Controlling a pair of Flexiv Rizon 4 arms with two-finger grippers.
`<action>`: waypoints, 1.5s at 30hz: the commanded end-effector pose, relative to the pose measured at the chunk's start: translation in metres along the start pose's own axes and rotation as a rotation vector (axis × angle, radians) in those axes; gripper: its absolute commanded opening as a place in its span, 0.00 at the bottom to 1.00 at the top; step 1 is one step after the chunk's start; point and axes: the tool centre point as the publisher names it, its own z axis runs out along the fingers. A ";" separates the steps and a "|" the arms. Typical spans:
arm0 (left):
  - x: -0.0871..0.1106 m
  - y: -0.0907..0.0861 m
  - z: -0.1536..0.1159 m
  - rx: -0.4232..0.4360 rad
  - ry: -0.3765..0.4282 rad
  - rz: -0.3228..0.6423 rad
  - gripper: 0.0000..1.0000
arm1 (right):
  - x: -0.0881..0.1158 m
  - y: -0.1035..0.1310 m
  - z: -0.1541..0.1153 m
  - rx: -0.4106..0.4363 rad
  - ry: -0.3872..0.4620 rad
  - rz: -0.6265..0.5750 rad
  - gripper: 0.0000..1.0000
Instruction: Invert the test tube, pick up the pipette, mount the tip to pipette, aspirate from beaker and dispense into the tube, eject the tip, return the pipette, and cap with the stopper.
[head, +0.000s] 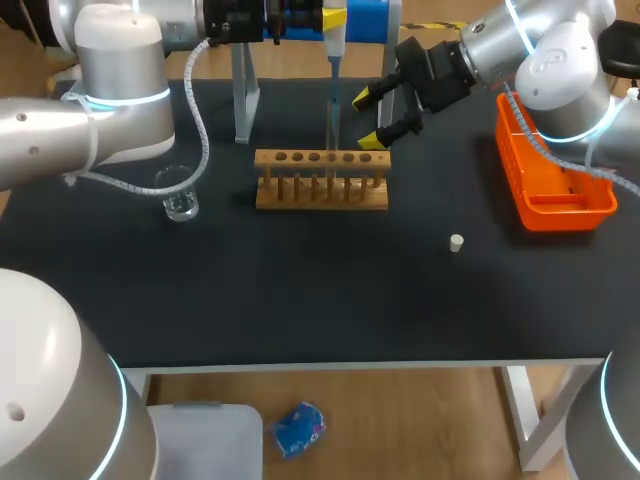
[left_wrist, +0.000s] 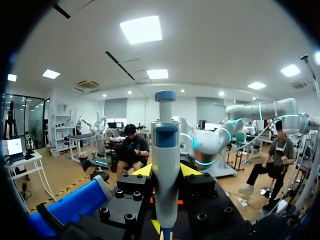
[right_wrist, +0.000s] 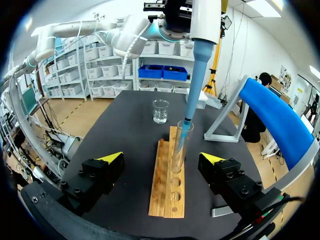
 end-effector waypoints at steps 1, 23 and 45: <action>0.001 0.002 0.001 0.003 -0.006 0.002 0.00 | -0.001 0.000 0.000 0.003 0.003 0.000 1.00; 0.001 0.008 0.000 0.002 -0.015 0.005 0.00 | -0.001 0.000 0.000 0.003 0.003 0.000 1.00; 0.001 0.008 0.000 0.002 -0.020 0.007 0.00 | 0.001 0.000 -0.013 -0.008 0.008 -0.002 1.00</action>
